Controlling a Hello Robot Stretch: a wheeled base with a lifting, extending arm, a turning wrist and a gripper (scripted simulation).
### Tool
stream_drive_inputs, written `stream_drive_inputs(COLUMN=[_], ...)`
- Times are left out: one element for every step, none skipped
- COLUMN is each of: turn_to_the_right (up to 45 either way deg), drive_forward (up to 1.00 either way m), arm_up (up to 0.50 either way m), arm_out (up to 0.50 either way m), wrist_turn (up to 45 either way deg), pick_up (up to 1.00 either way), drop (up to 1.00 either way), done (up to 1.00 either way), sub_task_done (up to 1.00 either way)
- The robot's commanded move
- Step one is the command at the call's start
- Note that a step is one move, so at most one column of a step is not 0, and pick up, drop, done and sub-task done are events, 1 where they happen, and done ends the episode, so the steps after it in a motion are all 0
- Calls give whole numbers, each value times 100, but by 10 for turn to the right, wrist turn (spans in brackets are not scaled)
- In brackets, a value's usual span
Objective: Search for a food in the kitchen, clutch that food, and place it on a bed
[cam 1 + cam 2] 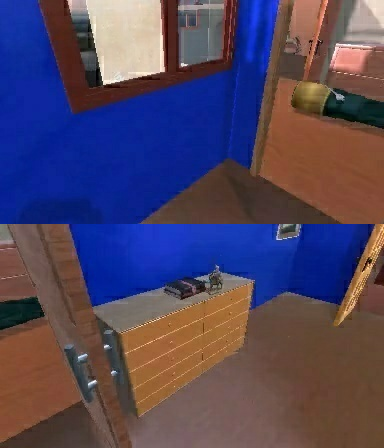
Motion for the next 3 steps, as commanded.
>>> stream_drive_inputs(turn_to_the_right=[0, 420, 0], drive_forward=[65, 0, 60], arm_up=[0, 0, 0], arm_out=[0, 0, 0], wrist_turn=[0, 0, 0], pick_up=[0, 0, 0], drop=[0, 0, 0], done=[0, 0, 0], sub_task_done=[0, 0, 0])
